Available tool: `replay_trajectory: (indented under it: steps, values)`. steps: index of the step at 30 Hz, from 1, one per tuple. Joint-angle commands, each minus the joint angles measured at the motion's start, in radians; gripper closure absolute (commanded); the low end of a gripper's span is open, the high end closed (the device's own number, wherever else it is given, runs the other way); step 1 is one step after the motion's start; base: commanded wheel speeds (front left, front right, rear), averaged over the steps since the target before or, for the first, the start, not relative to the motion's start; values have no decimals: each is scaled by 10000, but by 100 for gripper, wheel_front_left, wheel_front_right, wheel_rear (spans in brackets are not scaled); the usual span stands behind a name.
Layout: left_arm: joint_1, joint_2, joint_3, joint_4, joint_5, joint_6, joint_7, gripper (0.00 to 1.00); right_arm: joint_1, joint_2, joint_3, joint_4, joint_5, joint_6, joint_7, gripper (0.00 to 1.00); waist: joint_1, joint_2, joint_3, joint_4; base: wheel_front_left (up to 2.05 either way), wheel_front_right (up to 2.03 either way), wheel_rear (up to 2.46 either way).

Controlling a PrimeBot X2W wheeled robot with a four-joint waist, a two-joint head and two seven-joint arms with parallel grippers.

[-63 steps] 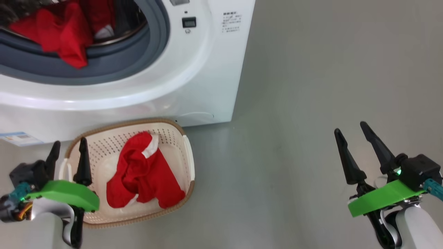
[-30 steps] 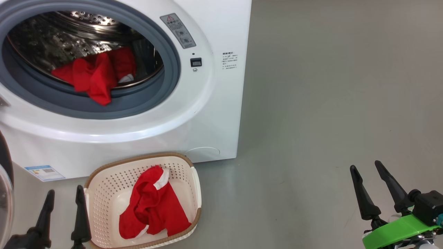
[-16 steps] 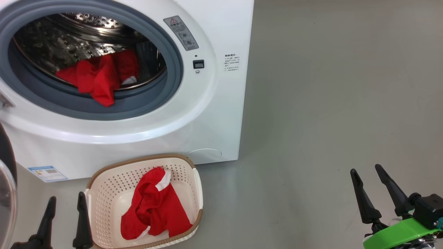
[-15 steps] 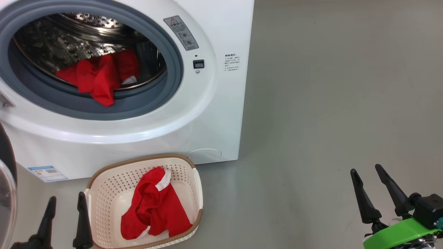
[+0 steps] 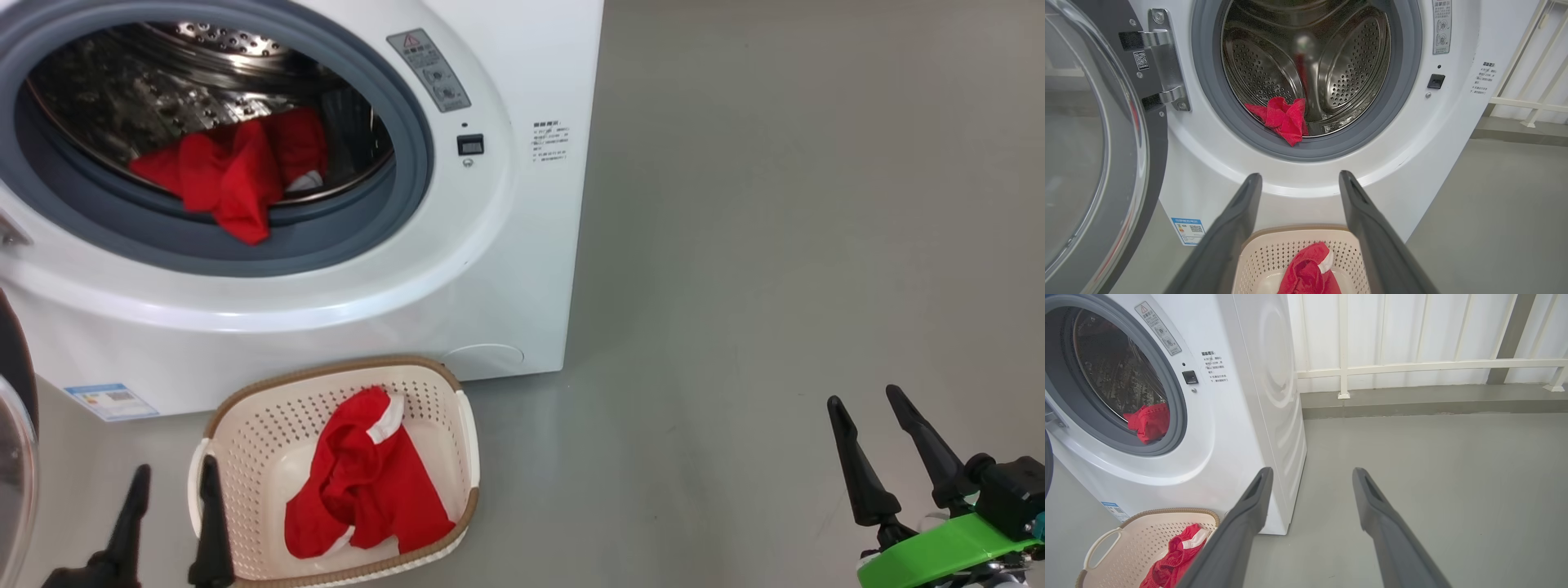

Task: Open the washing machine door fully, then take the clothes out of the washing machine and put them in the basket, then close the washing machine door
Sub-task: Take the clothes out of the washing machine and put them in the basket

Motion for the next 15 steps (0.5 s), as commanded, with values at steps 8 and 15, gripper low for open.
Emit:
replay_trajectory:
  steps: [8, 15]
  values:
    - [-1621, 390, -111, 707, -396, -30, -91, 0, -389, -68, 209, -355, -27, 16, -49, 0, 0, 0, 716, 78, 0, 0, 0]
    - [-3881, 1000, -483, 2401, -522, -30, -91, 0, -896, 155, 226, -423, -104, 16, -49, 0, 0, 0, 1674, 141, 0, 0, 0]
